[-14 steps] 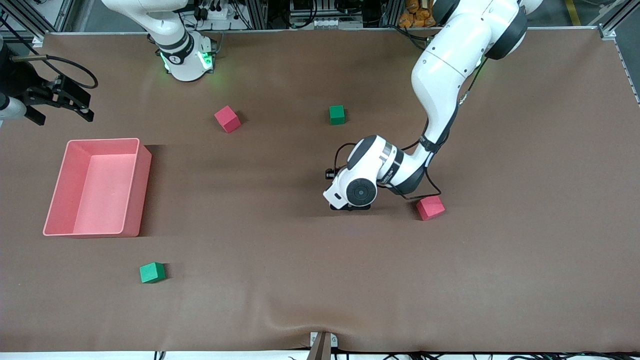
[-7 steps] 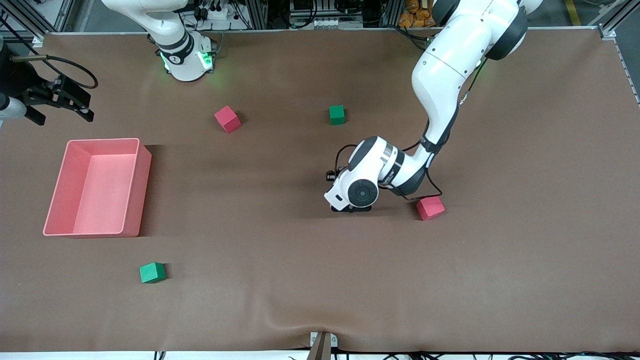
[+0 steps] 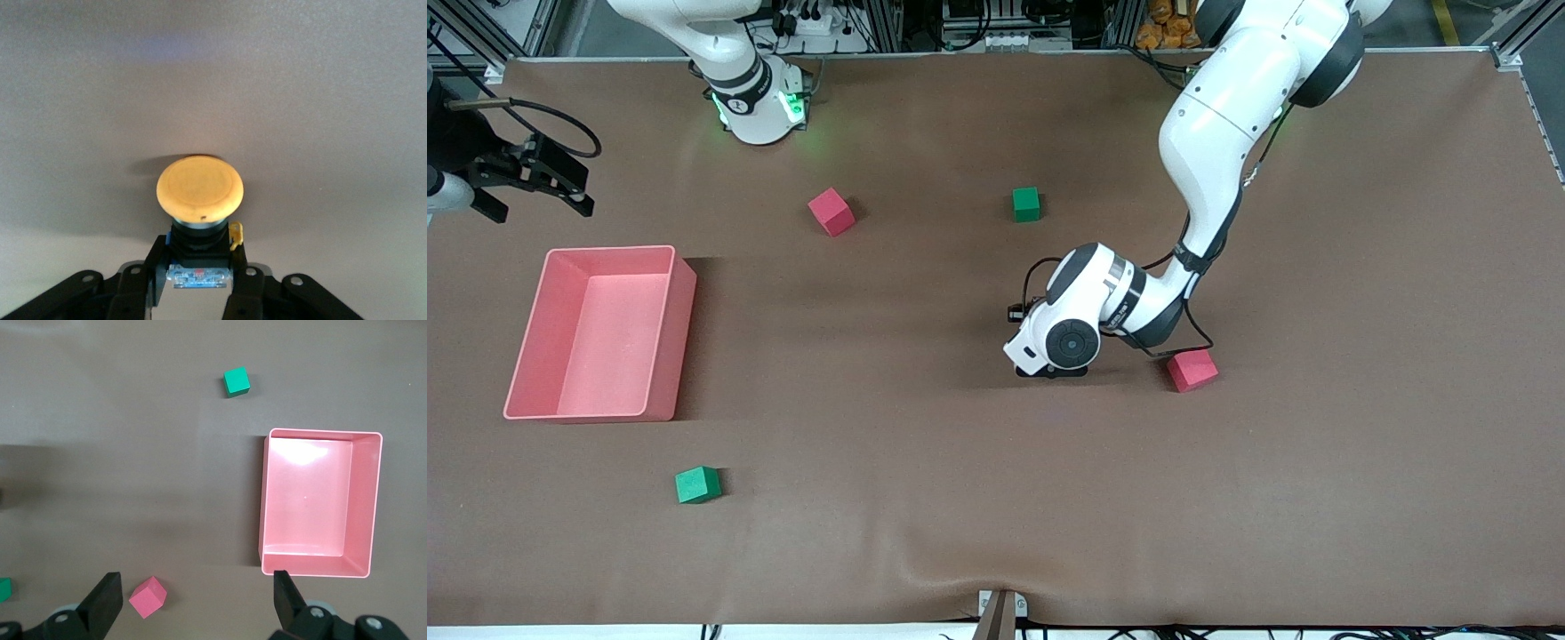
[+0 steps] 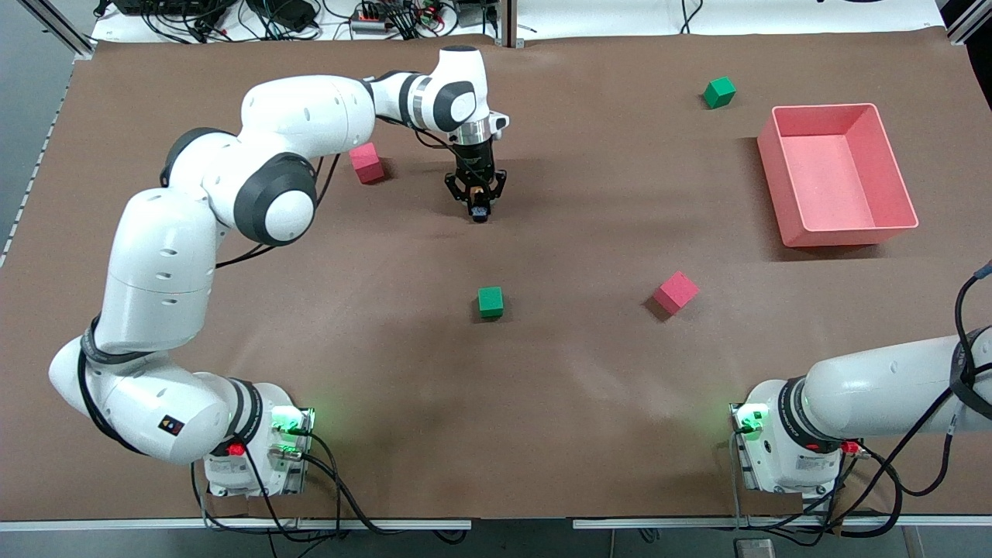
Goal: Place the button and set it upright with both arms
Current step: 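Carry the button with the left gripper toward the green cube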
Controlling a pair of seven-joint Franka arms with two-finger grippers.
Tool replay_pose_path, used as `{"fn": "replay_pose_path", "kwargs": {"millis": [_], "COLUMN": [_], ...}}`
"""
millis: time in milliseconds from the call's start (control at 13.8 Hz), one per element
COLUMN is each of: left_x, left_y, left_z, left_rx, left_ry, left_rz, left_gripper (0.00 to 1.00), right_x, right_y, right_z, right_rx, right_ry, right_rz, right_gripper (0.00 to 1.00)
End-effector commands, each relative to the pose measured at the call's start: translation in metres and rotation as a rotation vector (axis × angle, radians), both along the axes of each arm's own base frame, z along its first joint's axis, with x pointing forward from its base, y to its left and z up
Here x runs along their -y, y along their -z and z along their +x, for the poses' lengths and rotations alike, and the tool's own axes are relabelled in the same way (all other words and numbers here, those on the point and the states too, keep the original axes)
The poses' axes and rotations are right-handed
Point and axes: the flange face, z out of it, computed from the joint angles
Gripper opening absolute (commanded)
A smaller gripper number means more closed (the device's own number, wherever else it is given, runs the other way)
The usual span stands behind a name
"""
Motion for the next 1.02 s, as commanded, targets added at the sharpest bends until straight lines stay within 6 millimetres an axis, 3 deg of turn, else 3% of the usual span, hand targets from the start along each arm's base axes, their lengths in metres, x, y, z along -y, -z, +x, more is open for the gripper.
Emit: {"fn": "replay_pose_path", "kwargs": {"millis": [0, 291, 582, 945], "left_x": [0.005, 0.035, 0.059, 0.121], "left_y": [-0.009, -0.043, -0.104, -0.133], "left_z": [0.005, -0.011, -0.008, -0.040], "left_rx": [0.020, 0.061, 0.190, 0.445], "left_ry": [-0.001, -0.041, -0.075, -0.183], "left_rz": [-0.017, 0.004, -0.047, -0.033], "left_gripper": [0.00, 0.00, 0.00, 0.00], "right_x": [0.003, 0.003, 0.003, 0.003], "right_y": [-0.005, -0.005, -0.005, -0.005], "right_z": [0.003, 0.003, 0.003, 0.003], "right_rx": [0.001, 0.001, 0.001, 0.001], "right_ry": [-0.005, -0.005, -0.005, -0.005], "right_rz": [-0.010, -0.010, -0.010, -0.010], "right_gripper": [1.00, 1.00, 1.00, 1.00]}}
